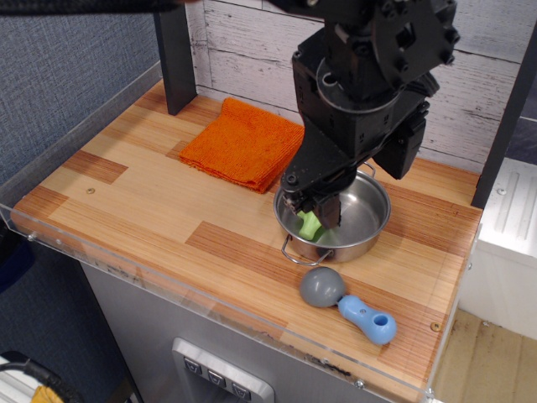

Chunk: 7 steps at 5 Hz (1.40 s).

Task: Move the orange cloth to the front of the counter next to the blue spoon

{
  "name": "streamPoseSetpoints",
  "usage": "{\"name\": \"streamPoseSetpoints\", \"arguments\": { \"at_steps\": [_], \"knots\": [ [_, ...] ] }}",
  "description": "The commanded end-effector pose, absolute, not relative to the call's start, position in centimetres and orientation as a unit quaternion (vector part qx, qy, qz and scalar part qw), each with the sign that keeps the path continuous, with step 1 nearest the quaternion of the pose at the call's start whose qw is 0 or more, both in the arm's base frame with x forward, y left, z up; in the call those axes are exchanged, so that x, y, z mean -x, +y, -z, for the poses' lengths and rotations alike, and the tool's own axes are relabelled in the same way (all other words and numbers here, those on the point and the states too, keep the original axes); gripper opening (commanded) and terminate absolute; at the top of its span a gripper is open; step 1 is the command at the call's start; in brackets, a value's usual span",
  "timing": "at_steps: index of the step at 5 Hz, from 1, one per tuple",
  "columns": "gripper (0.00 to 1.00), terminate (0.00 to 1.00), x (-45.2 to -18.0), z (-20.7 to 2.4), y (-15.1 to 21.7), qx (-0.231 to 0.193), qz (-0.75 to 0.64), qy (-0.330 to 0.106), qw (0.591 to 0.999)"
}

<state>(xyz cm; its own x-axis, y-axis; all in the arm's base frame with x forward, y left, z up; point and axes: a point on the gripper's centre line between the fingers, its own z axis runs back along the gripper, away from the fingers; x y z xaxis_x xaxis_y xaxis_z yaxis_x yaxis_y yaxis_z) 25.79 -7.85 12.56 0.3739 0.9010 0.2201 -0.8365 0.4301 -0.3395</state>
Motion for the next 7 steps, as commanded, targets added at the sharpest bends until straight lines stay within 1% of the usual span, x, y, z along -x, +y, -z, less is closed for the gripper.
{"name": "streamPoseSetpoints", "arguments": {
  "at_steps": [1,2,3,4,5,6,7],
  "knots": [
    [1.00,0.00,-25.8,-12.6,-7.9,0.086,-0.527,-0.188,0.824],
    [1.00,0.00,-26.3,-12.6,-5.7,0.081,-0.544,-0.180,0.815],
    [1.00,0.00,-26.9,-12.3,-3.8,0.069,-0.567,-0.181,0.800],
    [1.00,0.00,-28.6,-11.5,-1.2,0.058,-0.586,-0.172,0.789],
    [1.00,0.00,-30.2,-11.2,1.8,0.067,-0.605,-0.181,0.772],
    [1.00,0.00,-32.0,-10.4,4.5,0.076,-0.596,-0.178,0.779],
    [1.00,0.00,-33.7,-8.9,6.1,0.072,-0.572,-0.180,0.797]
  ]
}}
